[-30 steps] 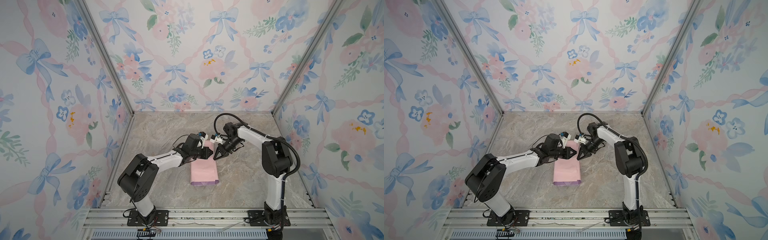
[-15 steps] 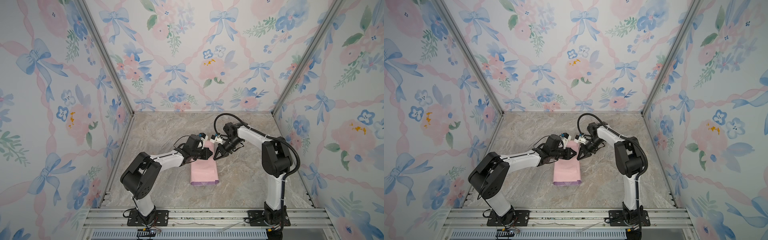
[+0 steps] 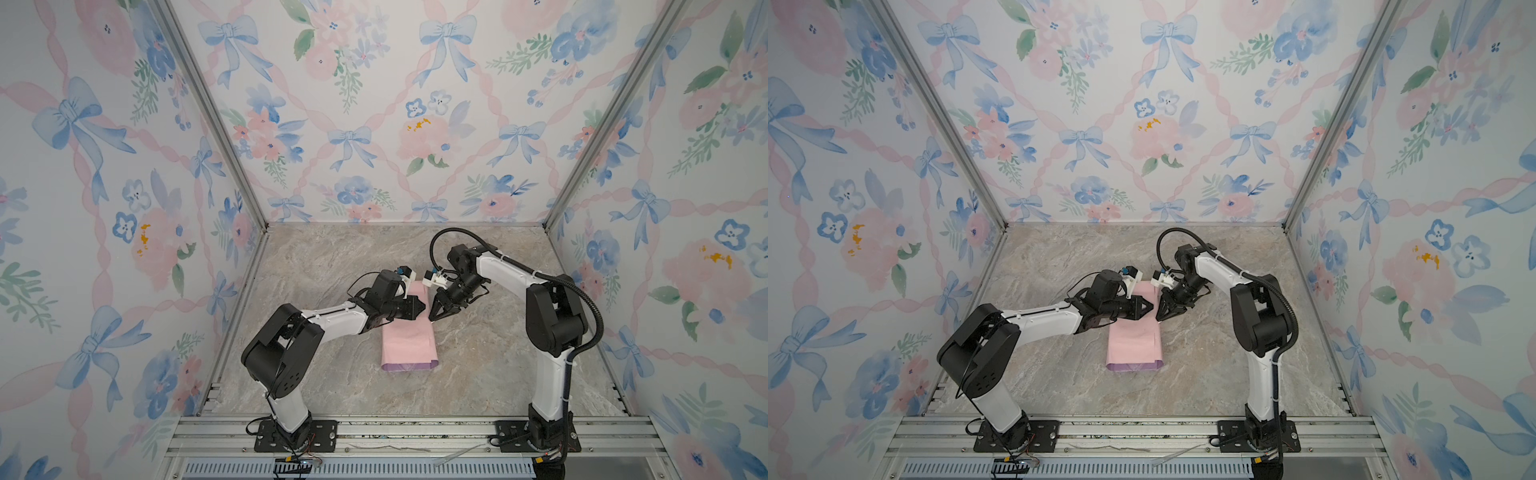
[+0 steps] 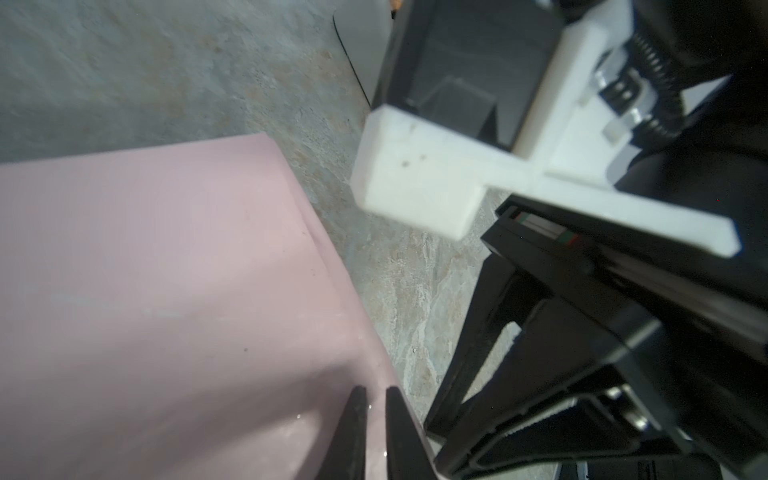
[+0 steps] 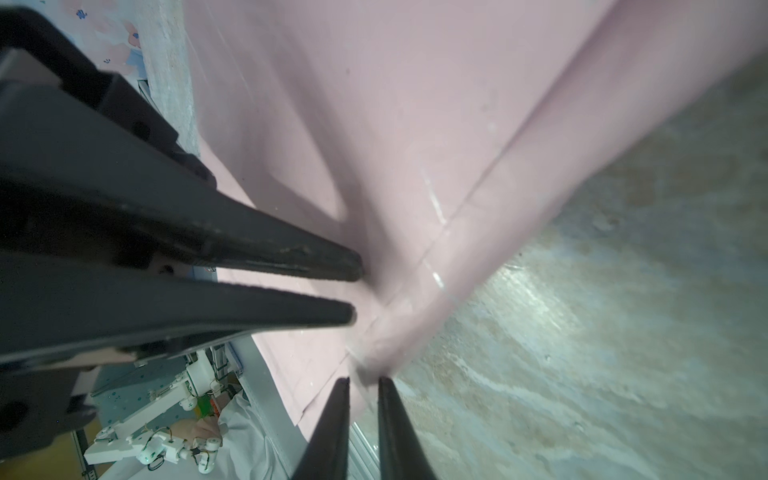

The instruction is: Wrap the gift box in paper

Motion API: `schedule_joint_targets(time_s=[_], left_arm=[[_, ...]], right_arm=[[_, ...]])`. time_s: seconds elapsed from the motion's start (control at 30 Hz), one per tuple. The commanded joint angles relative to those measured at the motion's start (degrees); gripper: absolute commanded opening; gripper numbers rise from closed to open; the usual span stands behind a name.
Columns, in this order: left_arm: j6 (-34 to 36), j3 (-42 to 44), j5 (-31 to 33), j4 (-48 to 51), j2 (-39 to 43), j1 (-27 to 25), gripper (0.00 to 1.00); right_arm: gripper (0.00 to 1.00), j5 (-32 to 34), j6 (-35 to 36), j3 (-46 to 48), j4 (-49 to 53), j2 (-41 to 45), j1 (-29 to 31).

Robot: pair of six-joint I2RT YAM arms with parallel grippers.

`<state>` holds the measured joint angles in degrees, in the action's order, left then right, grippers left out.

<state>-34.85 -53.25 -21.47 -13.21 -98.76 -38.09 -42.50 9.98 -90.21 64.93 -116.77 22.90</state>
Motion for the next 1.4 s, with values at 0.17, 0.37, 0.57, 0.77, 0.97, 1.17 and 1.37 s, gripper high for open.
schedule_joint_targets(time_s=[0.17, 0.37, 0.57, 0.77, 0.97, 1.17, 1.37], left_arm=[[1.2, 1.6, 0.9, 1.4, -0.6, -0.3, 0.14], [1.3, 1.6, 0.9, 1.3, -0.6, -0.3, 0.14], [1.3, 1.4, 0.7, 1.3, -0.6, -0.3, 0.14], [1.4, 1.2, 0.6, 1.3, -0.6, -0.4, 0.14], [1.3, 1.0, 0.8, 1.4, -0.5, -0.4, 0.14], [1.1, 0.8, 0.1, 1.2, -1.3, -0.6, 0.14], [1.1, 0.7, 0.0, 1.1, -1.6, -0.7, 0.14]], right_arm=[[0.18, 5.0, -3.3, 2.2, -0.8, 2.7, -0.6], [0.18, 6.1, -5.1, 4.7, -3.1, 4.1, -0.8], [0.24, 9.7, -7.1, 8.4, -5.1, 8.4, -1.5], [0.22, 10.5, -11.9, 11.6, -9.6, 17.6, -3.2], [0.15, 6.4, -21.9, 17.8, -24.1, 23.2, -0.1], [0.08, 7.4, -25.5, 20.8, -29.4, 22.2, 2.5], [0.03, 7.8, -27.2, 24.0, -33.5, 18.6, 2.8]])
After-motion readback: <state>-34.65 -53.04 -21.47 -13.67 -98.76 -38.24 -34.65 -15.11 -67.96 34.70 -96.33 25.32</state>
